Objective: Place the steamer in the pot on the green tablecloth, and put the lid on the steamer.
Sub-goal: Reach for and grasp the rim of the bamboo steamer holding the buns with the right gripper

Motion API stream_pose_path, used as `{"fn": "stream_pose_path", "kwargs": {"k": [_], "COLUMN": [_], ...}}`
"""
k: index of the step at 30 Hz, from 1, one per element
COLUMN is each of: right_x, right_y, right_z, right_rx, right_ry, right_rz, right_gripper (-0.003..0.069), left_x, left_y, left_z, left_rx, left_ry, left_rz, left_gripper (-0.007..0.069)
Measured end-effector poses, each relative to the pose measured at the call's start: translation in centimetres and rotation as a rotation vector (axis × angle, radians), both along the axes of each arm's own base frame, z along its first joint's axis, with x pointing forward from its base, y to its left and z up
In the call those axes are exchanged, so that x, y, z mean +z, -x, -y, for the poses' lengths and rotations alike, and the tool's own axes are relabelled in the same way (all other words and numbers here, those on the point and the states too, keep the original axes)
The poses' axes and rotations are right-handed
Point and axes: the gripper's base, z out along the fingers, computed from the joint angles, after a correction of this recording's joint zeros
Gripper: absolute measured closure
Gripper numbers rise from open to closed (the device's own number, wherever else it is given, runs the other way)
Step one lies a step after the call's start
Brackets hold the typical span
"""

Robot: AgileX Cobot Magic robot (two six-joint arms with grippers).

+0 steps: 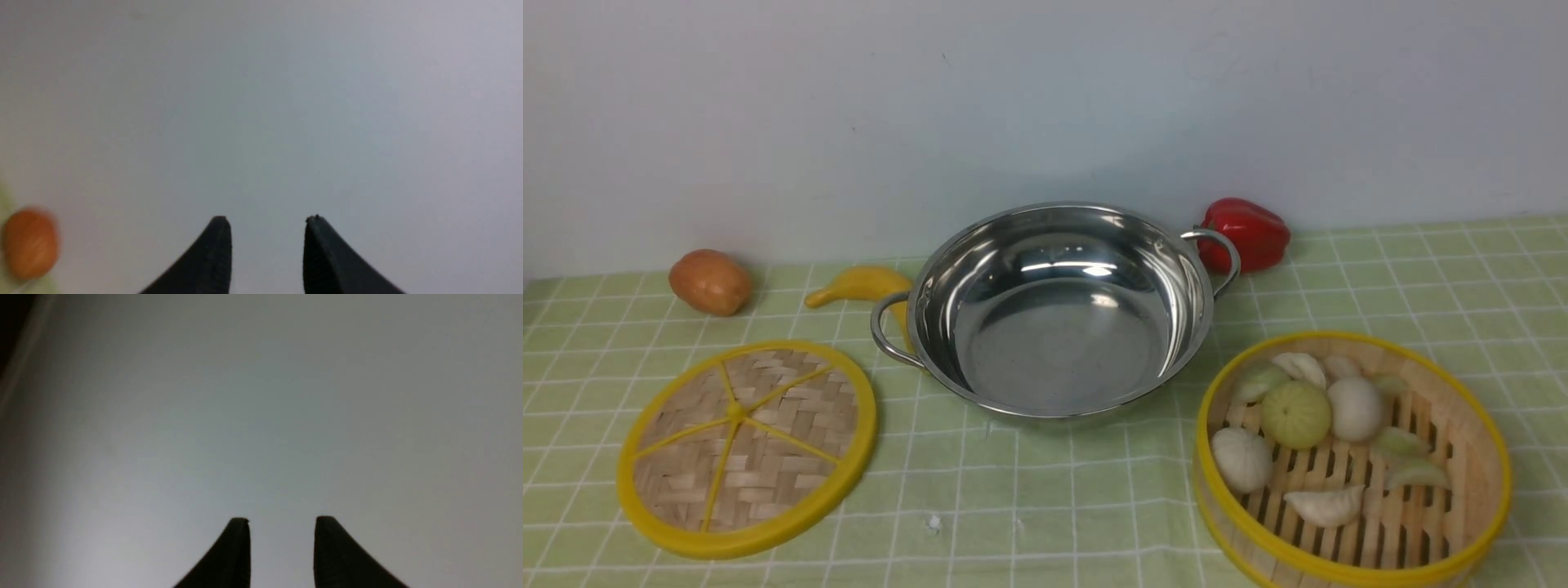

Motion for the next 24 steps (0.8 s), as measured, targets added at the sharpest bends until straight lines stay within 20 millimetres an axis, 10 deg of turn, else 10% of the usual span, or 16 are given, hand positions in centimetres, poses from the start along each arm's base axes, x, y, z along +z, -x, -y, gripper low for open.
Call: {"fn": "stream_pose_path", "kwargs": {"k": [5,11,18,24], "right_x": [6.8,11.3,6.3,1.7], "right_y": [-1.0,-9.0,-16.8,-19.6], "right_z": [-0.6,-0.5,-0.2,-1.0], "right_rx": [-0.114,-0.143,-0.039,0.171], "right_ry": [0.206,0.384,0.604,0.756], "right_rz": [-0.058,-0.613,-1.35,-1.633], "right_gripper": [0.0419,0.0419,0.0419,0.0419], "left_x": [6.6,11.7,8.5,5.1], "left_y": [1.5,-1.5,-7.6,-9.8], "left_z": [0.5,2.1,0.8,-1.8], "left_rx": [0.133,0.174,0.025,0.117], "left_ry": [-0.341,-0.849,-0.796,-0.669], "left_rz": [0.153,0.057,-0.408,-0.791], "left_gripper": [0.0381,0.0381,0.0381,0.0381]}}
